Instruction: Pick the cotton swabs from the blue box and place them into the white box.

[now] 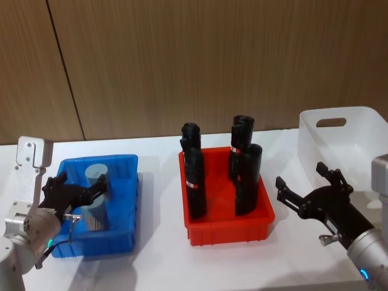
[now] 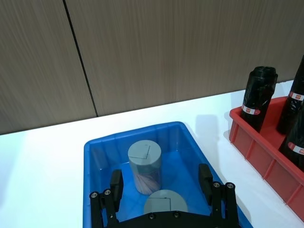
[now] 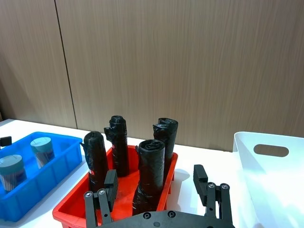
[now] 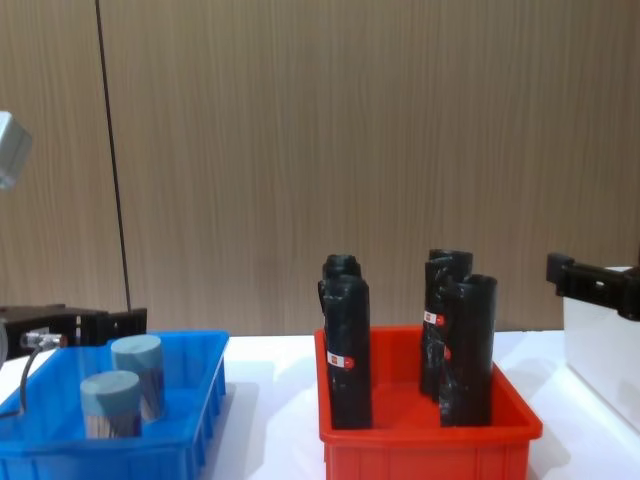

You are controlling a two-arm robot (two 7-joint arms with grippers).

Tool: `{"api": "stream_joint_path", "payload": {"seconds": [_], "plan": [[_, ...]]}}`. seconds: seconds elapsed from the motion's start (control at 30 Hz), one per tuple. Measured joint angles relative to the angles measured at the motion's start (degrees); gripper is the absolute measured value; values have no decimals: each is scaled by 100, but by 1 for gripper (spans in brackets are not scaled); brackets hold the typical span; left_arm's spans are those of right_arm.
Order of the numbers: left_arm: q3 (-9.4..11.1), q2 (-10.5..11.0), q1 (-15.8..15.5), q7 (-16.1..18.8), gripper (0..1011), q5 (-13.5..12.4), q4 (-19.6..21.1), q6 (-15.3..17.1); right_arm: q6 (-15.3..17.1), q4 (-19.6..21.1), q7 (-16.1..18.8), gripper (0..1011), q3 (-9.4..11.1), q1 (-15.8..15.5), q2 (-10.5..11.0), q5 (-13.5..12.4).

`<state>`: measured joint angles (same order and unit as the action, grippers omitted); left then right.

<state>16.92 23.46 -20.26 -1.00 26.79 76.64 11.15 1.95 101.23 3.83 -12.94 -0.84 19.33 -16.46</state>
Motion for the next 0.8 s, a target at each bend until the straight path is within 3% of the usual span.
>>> {"api": "stream_joint_path", "payload": {"seconds": [0.8], "plan": [[30,-243,-443,-555,999,-93,-1040,-15,0,0,0,1001,0,0,0,0]]}}
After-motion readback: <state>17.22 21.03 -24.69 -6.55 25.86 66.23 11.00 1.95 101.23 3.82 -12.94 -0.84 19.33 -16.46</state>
